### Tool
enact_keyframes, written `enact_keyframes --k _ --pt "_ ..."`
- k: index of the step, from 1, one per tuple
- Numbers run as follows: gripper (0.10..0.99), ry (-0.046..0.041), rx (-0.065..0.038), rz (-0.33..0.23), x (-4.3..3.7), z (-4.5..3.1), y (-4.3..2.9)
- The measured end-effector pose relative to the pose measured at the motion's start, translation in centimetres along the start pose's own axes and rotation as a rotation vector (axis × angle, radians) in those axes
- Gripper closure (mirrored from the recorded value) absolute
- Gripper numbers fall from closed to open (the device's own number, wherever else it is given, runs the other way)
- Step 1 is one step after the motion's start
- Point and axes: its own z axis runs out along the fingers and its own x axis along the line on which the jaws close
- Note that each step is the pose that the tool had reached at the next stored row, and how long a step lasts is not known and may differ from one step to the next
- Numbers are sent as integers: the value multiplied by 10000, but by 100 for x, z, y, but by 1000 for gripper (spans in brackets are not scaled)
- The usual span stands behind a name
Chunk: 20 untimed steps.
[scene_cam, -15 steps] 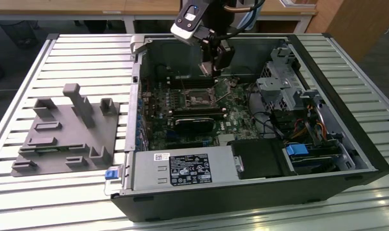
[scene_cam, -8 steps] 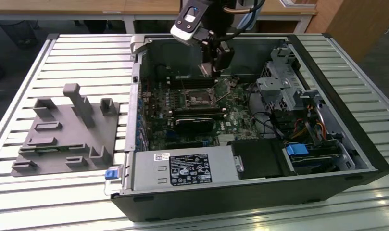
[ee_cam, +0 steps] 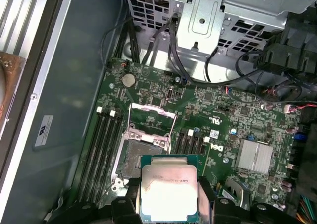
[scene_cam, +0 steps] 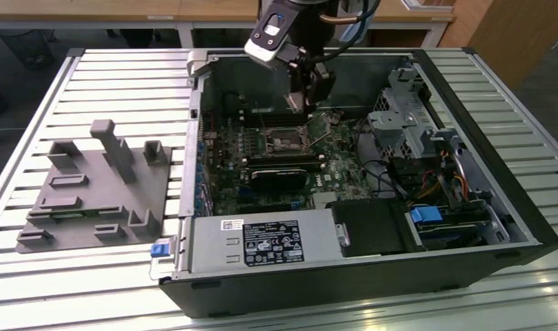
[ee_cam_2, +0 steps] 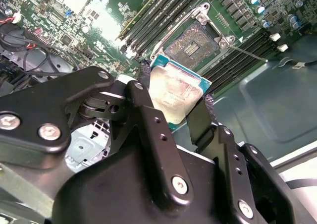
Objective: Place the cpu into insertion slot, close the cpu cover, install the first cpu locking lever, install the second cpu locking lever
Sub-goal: 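Place the cpu into insertion slot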
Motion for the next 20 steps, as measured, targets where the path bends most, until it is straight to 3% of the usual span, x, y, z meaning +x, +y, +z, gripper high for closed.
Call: enact_keyframes --k 6,13,20 --pt "545 -119 -60 60 -1 75 -6" --pt "545 -244 -78 1401 -2 187 -16" --pt "545 -262 -80 1591 -2 235 -21"
